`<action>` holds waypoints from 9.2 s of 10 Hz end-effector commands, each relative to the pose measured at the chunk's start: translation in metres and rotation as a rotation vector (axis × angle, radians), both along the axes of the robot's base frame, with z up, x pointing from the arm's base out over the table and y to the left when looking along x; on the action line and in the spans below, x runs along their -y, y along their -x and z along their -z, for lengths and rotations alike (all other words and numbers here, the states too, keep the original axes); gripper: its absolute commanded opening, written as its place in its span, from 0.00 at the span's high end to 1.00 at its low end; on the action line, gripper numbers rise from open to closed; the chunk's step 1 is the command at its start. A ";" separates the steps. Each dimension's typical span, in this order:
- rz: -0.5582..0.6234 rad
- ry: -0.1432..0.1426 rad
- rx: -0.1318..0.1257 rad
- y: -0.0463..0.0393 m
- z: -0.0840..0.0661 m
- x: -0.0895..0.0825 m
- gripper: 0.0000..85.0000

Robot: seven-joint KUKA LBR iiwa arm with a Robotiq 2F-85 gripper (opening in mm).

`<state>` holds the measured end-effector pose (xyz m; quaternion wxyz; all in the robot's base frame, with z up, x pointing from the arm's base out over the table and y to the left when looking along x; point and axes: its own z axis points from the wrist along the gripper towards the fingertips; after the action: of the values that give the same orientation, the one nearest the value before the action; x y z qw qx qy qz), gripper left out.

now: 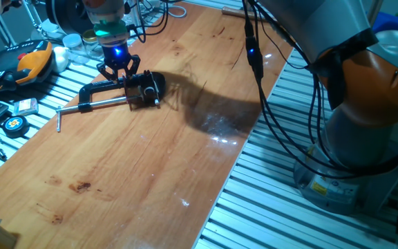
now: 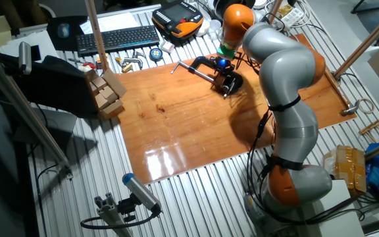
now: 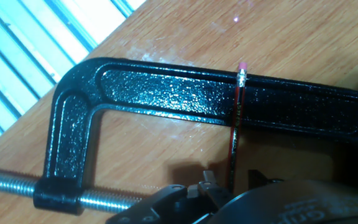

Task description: Insert the pencil into the pencil sharpener

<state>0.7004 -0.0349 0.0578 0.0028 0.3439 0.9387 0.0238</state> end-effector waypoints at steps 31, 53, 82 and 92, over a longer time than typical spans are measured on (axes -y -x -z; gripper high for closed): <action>0.069 -0.020 -0.010 -0.0135 -0.016 0.039 1.00; 0.149 -0.035 0.024 -0.0172 -0.021 0.089 1.00; 0.117 0.001 0.006 -0.0086 -0.019 0.108 1.00; 0.127 0.002 -0.008 -0.0026 -0.017 0.107 1.00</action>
<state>0.7028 -0.1414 0.0744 0.0006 0.4028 0.9150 0.0213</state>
